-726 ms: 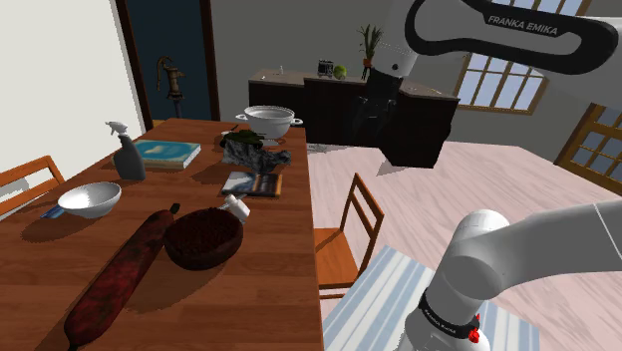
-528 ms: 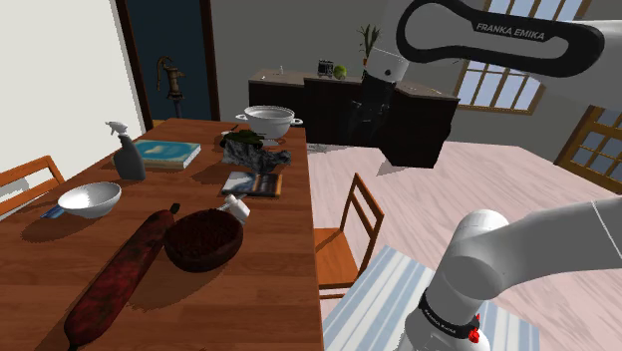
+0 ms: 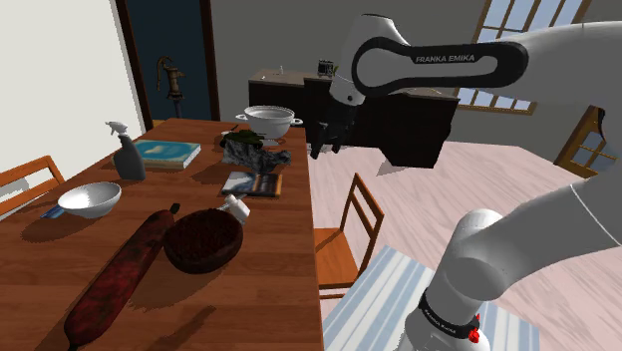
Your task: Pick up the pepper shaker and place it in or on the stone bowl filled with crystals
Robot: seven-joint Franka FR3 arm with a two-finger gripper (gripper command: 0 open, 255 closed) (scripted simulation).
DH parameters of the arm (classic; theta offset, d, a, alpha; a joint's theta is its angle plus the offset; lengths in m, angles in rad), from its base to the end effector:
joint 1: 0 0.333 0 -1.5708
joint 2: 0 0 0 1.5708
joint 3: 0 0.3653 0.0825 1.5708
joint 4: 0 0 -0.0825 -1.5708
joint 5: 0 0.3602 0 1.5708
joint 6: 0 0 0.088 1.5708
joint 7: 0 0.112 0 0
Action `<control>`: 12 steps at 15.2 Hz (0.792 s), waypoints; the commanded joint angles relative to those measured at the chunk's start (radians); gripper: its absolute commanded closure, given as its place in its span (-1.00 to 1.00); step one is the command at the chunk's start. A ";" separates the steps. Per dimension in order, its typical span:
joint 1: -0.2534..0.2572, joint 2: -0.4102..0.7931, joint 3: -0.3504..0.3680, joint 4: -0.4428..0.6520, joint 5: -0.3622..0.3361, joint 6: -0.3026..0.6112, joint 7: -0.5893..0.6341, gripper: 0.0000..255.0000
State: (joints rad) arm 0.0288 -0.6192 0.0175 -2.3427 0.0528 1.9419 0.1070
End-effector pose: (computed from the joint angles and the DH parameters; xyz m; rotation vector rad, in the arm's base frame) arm 0.3333 0.0211 0.6149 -3.0645 0.1174 -0.3305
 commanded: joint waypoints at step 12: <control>0.049 0.417 0.064 0.076 -0.033 0.402 -0.058 -1.00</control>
State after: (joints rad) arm 0.0757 -0.2417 0.0782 -2.2846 0.0250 2.3162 0.0545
